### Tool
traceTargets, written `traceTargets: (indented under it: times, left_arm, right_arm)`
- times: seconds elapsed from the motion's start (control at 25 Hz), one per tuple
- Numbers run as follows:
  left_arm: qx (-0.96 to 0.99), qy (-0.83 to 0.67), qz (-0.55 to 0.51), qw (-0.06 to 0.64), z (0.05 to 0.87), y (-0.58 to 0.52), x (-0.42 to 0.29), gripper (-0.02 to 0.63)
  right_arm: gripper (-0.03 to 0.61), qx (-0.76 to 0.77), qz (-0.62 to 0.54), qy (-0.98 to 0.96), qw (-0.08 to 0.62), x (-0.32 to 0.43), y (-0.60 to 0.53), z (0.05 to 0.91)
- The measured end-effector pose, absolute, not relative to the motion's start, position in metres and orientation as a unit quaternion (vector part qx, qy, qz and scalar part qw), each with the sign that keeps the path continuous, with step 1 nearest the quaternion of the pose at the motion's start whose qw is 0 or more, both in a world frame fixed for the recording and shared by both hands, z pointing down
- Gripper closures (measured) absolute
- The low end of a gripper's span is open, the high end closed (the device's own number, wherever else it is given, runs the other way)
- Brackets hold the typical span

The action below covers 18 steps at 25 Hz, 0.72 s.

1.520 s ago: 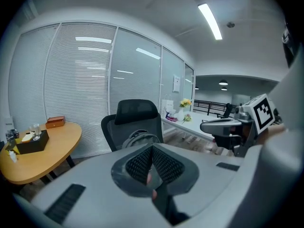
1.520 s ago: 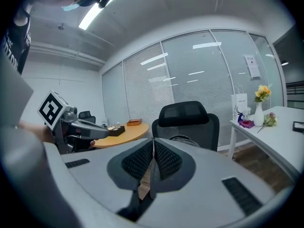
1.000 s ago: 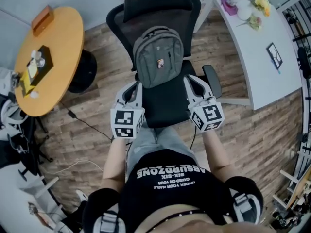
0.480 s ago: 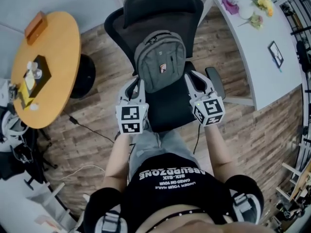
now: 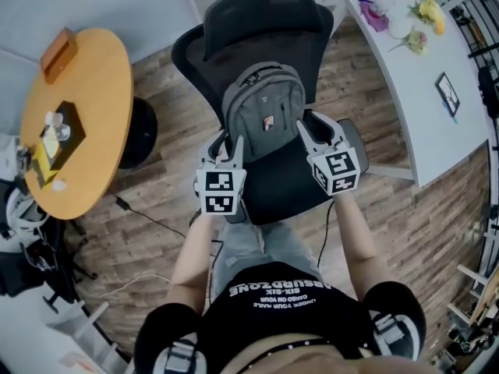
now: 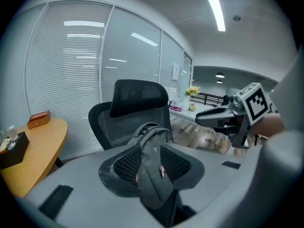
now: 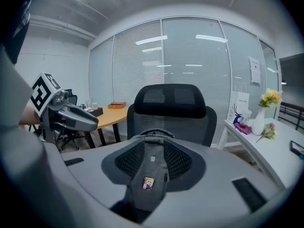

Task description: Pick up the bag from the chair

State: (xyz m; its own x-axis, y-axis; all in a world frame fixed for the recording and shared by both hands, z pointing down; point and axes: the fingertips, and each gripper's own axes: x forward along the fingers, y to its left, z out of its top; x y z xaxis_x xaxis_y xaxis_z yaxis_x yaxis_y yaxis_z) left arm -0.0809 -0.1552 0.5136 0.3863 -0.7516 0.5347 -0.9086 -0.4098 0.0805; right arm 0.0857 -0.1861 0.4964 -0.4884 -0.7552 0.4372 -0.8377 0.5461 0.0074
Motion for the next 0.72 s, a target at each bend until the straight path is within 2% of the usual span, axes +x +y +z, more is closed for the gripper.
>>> traceTargets:
  times: [0.4, 0.72]
  left_arm:
    - [0.799, -0.517, 0.262, 0.163, 0.554, -0.19, -0.081, 0.499]
    - [0.784, -0.52, 0.287, 0.178, 0.584, -0.204, -0.087, 0.497]
  right_arm:
    - [0.428, 0.431, 0.083, -0.853, 0.282, 0.085, -0.221, 0.545]
    - [0.428, 0.436, 0.061, -0.845, 0.303, 0.09, -0.253, 0.571]
